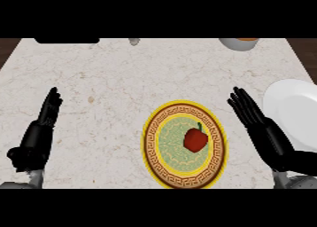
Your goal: Pick the bell pepper from the plate and place it in the plate
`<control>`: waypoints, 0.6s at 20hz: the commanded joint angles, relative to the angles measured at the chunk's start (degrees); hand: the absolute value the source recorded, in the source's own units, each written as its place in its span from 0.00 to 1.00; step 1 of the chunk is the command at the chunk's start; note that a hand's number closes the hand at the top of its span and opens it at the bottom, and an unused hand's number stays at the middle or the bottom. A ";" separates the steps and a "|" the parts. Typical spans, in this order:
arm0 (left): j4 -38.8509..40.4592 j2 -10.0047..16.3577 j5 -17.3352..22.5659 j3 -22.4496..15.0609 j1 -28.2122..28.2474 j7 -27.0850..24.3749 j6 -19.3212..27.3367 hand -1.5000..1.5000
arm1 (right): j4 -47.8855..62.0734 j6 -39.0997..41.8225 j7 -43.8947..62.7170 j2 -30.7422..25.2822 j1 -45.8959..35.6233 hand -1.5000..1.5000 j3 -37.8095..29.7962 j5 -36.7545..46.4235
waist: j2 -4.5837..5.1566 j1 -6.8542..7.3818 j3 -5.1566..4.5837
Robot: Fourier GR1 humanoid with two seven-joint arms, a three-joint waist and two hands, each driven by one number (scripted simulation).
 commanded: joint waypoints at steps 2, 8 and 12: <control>3.83 -1.66 3.07 0.64 0.73 3.54 -1.45 0.50 | -4.30 -11.63 3.39 -2.64 -0.69 1.00 -7.70 4.53 | 1.91 -0.60 0.57; 6.91 -6.27 8.32 -0.99 6.60 8.95 -2.33 0.50 | 4.06 -30.97 10.28 -13.96 5.33 1.00 -19.69 19.86 | 2.15 -7.02 -0.69; 6.94 -6.12 11.03 -1.60 5.62 12.23 -5.74 0.50 | -1.70 -49.08 9.73 -3.77 8.41 0.00 -20.10 26.28 | 1.71 -3.76 0.36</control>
